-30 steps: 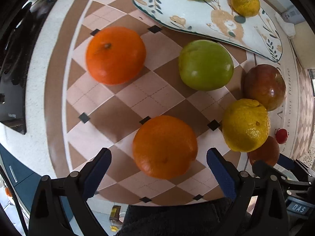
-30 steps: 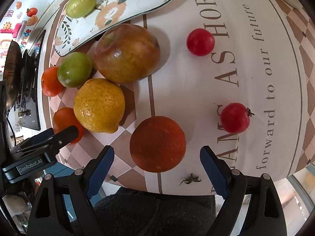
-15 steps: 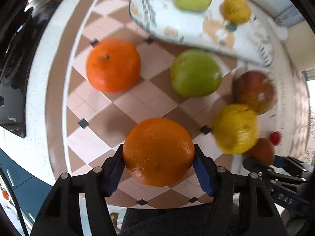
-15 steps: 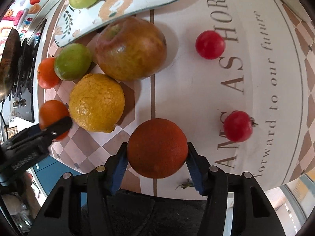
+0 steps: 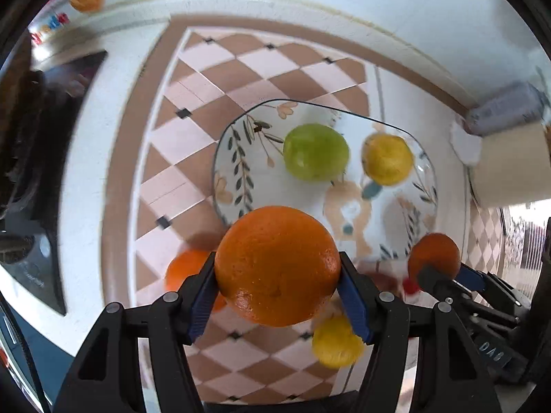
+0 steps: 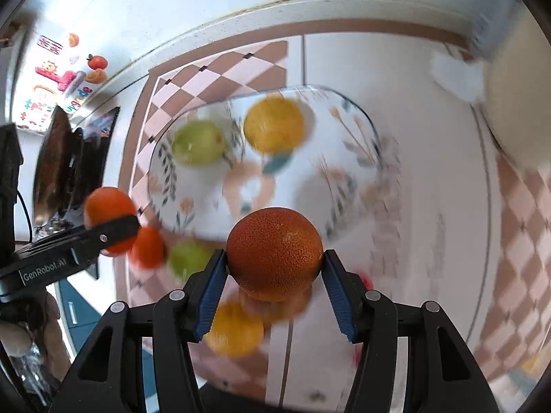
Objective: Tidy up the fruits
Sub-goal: 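Place both fruits on the white plate and open both tools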
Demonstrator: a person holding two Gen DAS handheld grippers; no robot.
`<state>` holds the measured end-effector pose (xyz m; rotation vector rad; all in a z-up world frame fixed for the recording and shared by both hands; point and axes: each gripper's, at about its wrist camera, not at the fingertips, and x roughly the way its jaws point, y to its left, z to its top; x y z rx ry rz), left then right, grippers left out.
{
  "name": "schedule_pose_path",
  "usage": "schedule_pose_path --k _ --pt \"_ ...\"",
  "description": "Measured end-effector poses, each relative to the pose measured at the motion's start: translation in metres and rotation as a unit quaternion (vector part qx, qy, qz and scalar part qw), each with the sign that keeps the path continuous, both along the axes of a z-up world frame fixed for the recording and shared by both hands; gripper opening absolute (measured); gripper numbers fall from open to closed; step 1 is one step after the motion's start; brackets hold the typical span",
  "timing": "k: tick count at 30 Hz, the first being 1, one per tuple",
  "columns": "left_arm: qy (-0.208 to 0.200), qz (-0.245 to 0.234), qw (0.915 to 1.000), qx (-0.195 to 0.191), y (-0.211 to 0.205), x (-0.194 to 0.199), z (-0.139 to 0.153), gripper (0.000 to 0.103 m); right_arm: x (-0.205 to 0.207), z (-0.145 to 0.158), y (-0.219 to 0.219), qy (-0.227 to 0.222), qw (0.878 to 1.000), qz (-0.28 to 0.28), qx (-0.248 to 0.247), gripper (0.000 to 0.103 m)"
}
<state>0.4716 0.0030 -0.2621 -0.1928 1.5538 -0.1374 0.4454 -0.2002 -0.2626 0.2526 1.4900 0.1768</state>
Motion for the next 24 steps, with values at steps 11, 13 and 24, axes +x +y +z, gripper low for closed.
schedule_pose_path --k 11,13,24 --pt "0.081 0.019 0.9964 -0.018 -0.011 0.037 -0.06 0.062 0.05 -0.053 0.033 0.026 0.998 0.046 -0.021 0.059" --pt "0.086 0.019 0.996 -0.015 -0.011 0.037 -0.064 0.063 0.055 -0.054 0.035 0.03 0.998 0.051 -0.023 0.059" --pt "0.081 0.019 0.9964 -0.015 -0.014 0.038 -0.057 0.084 0.051 -0.049 0.029 0.047 0.998 0.041 -0.018 0.082"
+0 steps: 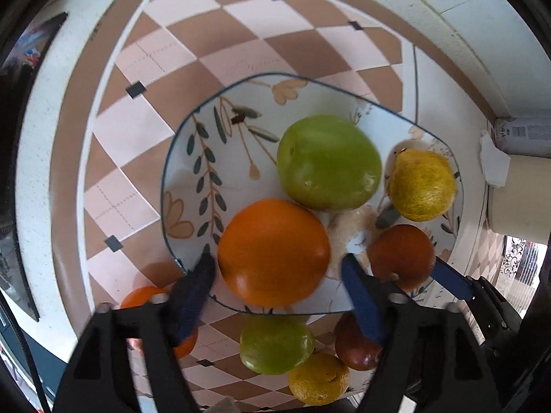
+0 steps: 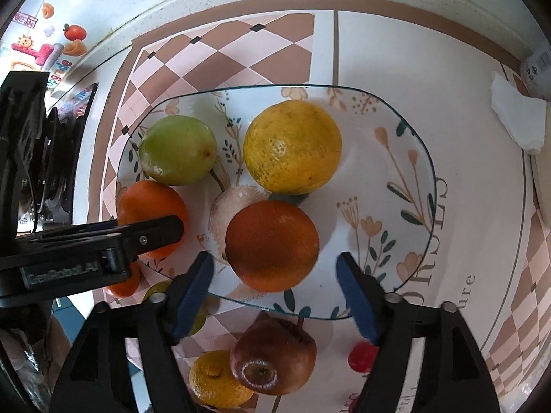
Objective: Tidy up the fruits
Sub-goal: 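Place both fruits on the white plate and open both tools, then move both tools back over the remaining fruits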
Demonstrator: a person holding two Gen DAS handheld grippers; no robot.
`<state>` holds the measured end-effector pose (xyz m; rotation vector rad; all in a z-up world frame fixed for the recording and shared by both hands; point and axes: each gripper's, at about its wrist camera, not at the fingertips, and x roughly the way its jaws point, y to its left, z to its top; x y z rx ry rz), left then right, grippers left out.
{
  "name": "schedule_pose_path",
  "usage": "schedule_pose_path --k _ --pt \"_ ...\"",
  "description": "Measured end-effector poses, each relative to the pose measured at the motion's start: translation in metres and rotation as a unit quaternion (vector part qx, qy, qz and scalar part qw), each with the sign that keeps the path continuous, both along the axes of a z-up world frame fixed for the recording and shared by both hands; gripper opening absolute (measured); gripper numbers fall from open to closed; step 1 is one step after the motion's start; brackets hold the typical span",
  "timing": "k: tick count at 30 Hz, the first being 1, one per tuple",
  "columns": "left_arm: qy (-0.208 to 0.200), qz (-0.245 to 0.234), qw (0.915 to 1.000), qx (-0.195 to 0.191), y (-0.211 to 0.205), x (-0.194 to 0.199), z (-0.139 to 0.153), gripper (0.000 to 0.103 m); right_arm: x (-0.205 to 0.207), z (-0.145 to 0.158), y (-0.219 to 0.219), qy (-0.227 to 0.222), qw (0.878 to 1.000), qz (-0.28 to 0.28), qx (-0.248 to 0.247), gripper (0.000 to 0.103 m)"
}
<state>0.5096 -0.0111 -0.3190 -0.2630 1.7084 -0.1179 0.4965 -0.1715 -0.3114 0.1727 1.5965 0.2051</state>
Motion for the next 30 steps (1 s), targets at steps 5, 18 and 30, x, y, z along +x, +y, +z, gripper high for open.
schedule_pose_path --k 5,18,30 --pt "-0.022 -0.011 0.9995 0.018 0.001 -0.008 0.019 0.085 -0.011 0.011 -0.01 -0.001 1.0 -0.018 -0.013 0.093" --pt "-0.128 -0.012 0.9864 0.102 0.018 -0.062 0.086 0.085 -0.062 0.07 -0.03 -0.056 0.995 -0.053 -0.065 0.093" --pt "-0.205 -0.016 0.9718 0.116 0.021 -0.117 0.142 0.085 -0.111 0.133 -0.019 -0.119 0.988 -0.059 -0.079 0.093"
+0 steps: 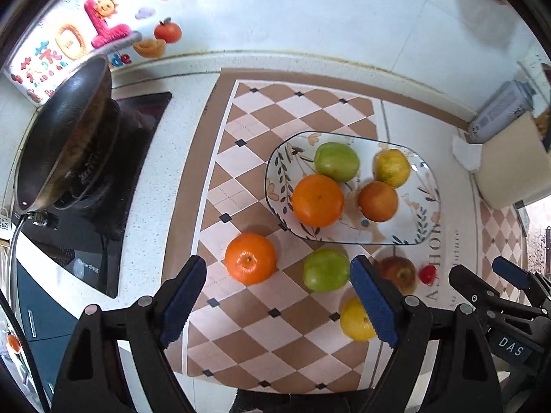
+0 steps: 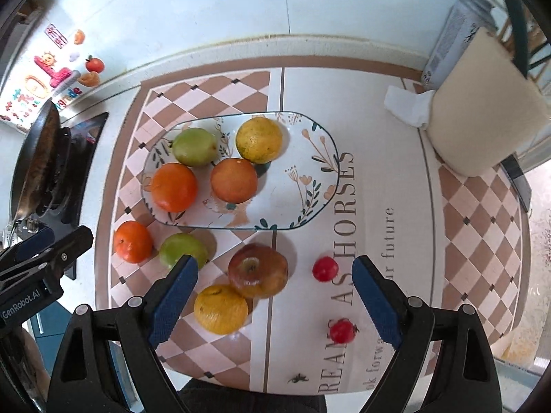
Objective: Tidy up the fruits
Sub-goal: 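Move both tools back over the remaining fruits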
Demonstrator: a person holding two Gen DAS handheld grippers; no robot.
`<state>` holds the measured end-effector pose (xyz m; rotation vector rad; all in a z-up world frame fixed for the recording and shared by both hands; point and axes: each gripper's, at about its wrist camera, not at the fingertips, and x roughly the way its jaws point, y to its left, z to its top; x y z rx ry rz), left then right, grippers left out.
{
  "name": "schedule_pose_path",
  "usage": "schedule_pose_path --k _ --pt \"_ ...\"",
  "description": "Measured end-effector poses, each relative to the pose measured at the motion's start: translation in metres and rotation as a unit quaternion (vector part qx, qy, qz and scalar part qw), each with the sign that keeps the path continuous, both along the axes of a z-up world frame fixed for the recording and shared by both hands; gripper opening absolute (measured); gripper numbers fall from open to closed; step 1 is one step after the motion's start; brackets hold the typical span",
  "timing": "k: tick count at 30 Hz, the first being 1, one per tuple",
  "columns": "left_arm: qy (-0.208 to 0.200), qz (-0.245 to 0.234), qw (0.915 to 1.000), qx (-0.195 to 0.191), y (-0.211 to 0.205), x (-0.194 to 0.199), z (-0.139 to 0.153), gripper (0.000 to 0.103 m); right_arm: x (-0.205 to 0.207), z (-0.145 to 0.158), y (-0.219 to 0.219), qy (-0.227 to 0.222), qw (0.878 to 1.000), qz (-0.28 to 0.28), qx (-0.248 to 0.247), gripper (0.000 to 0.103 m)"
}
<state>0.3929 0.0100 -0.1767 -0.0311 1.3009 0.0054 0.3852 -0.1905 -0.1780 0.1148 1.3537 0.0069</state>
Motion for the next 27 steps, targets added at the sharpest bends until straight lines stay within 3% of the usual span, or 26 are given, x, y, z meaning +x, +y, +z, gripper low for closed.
schedule_pose_path --k 18,27 --pt "-0.081 -0.018 0.9965 -0.012 -0.007 -0.058 0.073 0.085 -0.064 0.086 0.005 -0.077 0.997 -0.001 0.013 0.093" --pt "-0.093 -0.009 0.9955 -0.015 -0.007 -0.066 0.079 0.085 -0.07 0.092 0.005 -0.088 0.995 -0.009 0.043 0.094"
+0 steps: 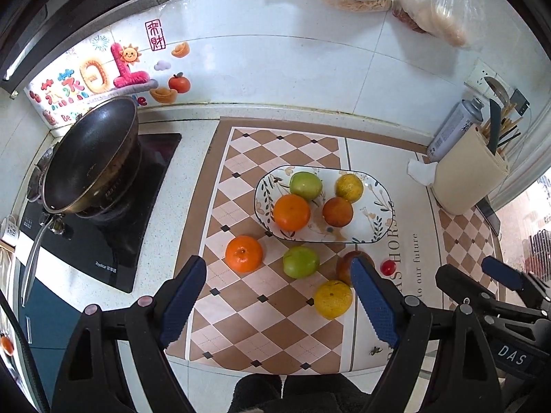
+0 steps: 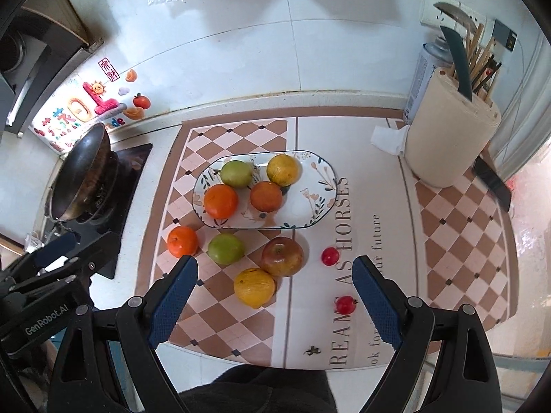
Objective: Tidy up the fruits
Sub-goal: 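Move both tools back over the remaining fruits, then grasp an orange with the left tool while the right tool grasps a yellow citrus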
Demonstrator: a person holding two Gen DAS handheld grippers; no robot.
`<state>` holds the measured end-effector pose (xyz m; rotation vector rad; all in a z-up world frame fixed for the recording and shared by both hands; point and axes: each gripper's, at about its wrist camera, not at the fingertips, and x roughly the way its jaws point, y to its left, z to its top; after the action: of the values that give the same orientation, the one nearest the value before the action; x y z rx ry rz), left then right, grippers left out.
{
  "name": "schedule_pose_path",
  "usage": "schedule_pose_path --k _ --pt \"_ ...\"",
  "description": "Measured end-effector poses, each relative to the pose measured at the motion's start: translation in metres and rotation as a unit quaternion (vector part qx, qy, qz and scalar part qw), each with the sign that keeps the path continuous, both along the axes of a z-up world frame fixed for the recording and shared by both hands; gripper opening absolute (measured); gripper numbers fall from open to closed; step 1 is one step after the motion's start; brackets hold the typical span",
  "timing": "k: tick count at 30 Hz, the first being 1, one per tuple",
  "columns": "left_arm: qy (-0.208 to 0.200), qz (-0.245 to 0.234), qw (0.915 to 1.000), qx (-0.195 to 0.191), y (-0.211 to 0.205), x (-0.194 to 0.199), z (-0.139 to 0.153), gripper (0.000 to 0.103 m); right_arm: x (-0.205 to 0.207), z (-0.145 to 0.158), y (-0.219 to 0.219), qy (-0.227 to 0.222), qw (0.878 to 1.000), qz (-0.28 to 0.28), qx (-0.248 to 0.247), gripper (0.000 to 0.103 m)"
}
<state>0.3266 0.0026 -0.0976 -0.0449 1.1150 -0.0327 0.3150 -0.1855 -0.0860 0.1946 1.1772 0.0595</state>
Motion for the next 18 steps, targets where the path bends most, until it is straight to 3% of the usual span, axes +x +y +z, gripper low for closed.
schedule_pose_path --k 3,4,5,12,18 --pt "-0.001 0.011 0.9996 0.027 0.004 0.003 -0.007 0.088 0.006 -0.023 0.0 0.028 0.999 0.003 0.014 0.098" --pt "-0.001 0.015 0.9991 0.04 0.006 0.004 -0.012 0.097 0.008 -0.036 0.001 0.042 0.999 0.004 0.022 0.098" --pt "0.0 0.02 0.9984 0.052 0.008 0.006 -0.017 0.099 0.011 -0.051 0.002 0.061 0.998 0.006 0.026 0.098" --pt "0.047 0.05 0.9901 0.122 0.036 0.019 -0.07 0.099 0.027 -0.171 0.018 0.184 0.98 0.008 0.074 0.098" --pt "0.097 0.047 0.9846 0.138 0.05 0.035 -0.113 0.099 0.032 -0.232 0.034 0.229 0.97 0.002 0.082 0.098"
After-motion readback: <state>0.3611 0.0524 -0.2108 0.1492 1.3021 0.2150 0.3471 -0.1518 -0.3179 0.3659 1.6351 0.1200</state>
